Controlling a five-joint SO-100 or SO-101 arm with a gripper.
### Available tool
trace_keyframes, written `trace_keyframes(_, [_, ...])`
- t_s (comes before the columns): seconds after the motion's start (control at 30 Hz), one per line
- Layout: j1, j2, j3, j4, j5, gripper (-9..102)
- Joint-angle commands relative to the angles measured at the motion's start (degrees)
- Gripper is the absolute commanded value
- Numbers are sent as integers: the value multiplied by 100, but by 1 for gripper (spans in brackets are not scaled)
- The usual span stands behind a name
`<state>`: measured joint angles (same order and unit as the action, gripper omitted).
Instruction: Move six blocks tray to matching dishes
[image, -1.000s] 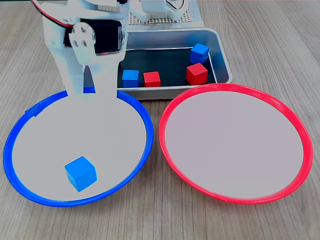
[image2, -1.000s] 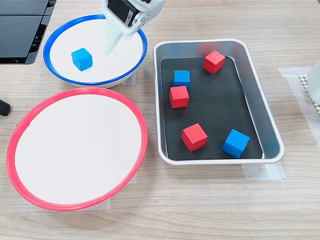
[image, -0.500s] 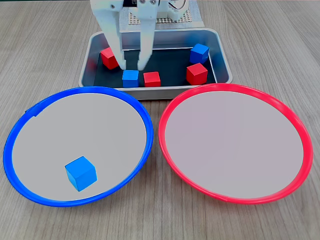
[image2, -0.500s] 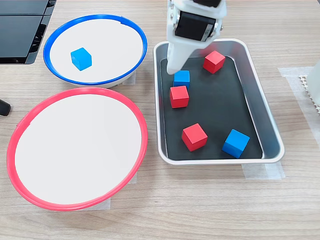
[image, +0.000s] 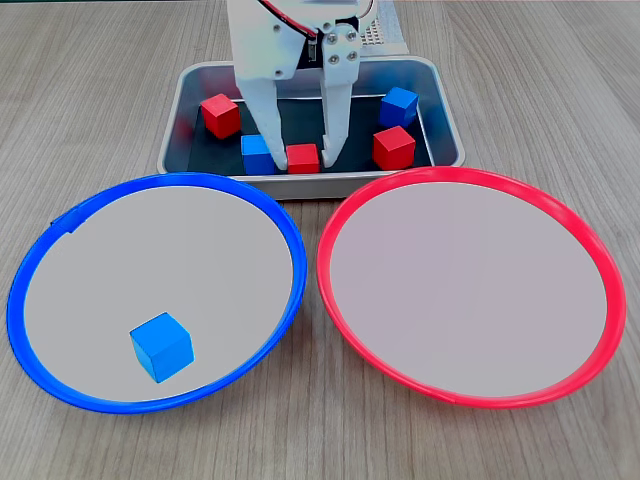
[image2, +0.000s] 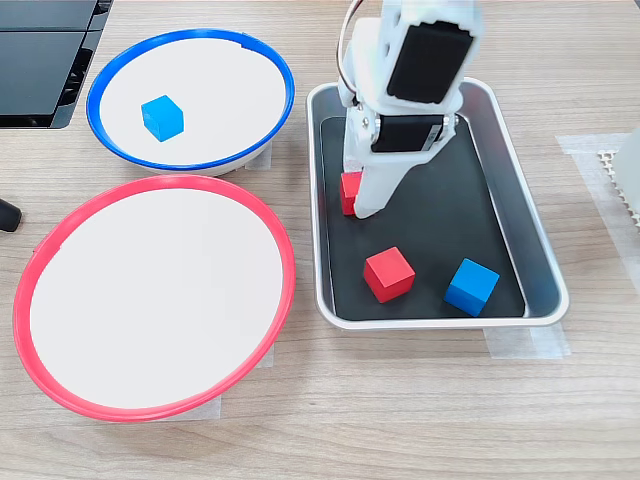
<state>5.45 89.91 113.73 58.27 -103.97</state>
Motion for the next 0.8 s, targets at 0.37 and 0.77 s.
trace_keyframes(0.37, [-202,281,-2725,1802,2136,0])
trace_keyframes(0.77, [-1494,-2118,-3630,-255,4245,1])
